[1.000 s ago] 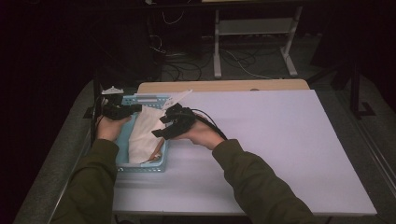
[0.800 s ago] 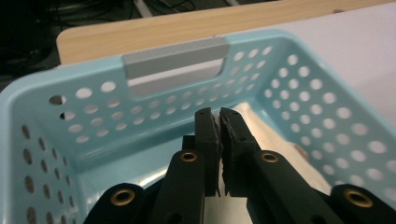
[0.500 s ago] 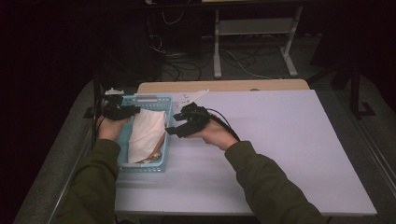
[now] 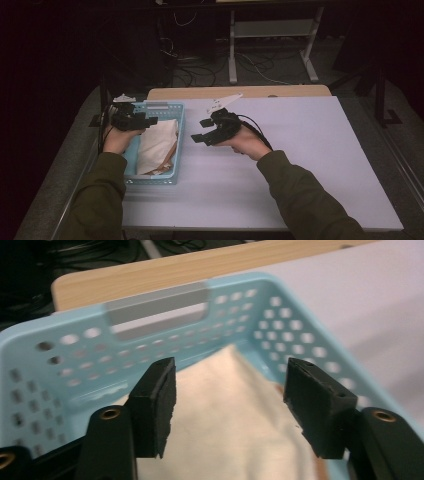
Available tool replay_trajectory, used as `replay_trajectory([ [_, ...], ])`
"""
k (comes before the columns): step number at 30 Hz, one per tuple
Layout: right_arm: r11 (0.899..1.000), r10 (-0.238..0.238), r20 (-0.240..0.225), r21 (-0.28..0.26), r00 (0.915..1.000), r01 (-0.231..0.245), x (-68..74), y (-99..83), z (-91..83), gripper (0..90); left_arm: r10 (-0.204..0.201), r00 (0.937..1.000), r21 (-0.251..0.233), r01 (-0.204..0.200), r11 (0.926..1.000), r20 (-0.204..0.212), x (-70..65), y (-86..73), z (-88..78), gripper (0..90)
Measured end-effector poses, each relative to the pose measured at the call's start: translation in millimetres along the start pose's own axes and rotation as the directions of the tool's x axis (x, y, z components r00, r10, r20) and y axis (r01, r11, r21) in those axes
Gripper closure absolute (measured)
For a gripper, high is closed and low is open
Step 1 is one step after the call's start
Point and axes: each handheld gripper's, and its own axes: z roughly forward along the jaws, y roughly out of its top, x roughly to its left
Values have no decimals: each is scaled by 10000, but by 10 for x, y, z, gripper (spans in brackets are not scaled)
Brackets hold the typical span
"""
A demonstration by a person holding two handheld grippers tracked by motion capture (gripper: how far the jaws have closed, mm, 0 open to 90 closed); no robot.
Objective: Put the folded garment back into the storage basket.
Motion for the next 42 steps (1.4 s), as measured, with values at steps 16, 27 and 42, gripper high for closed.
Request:
replay_trajectory([
  [16, 9988, 400, 759, -320, 9963, -376, -182, -333, -562, 258, 848, 9894, -392, -807, 9960, 1180, -583, -34, -86, 221],
  [27, 9977, 664, 1044, -212, 9923, -645, -221, -705, -884, 222, 1596, 9690, -665, -1495, 9865, 1884, -973, -174, -152, 160],
  [42, 9939, 1100, 1845, -228, 9767, -1076, -175, -1243, -1357, 142, 2379, 9374, -994, -2193, 9706, 2544, -1394, -393, -250, 101],
])
